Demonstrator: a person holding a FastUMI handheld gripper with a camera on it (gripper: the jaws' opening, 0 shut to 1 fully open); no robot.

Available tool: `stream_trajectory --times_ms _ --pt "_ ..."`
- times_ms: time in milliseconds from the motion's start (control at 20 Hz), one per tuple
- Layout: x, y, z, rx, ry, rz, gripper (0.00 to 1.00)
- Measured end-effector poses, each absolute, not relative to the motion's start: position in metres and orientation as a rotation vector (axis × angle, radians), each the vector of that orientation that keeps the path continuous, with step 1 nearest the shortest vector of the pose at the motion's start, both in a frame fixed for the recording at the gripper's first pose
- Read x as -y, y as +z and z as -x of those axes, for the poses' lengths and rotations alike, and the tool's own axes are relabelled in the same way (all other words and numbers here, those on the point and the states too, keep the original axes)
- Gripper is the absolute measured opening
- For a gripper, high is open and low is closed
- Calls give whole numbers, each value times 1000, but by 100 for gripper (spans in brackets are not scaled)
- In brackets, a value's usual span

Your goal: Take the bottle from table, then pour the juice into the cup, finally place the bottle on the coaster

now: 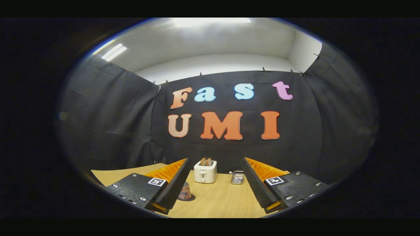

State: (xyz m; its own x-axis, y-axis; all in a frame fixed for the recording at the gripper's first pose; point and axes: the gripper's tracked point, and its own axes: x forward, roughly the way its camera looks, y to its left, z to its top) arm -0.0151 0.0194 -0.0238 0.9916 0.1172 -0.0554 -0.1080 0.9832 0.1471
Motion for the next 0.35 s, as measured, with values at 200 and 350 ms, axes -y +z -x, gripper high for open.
stream_trajectory --times_ms 200,350 --pt "-18 -18 14 -53 101 -106 94" --pt "-24 -16 16 -47 114 -121 94"
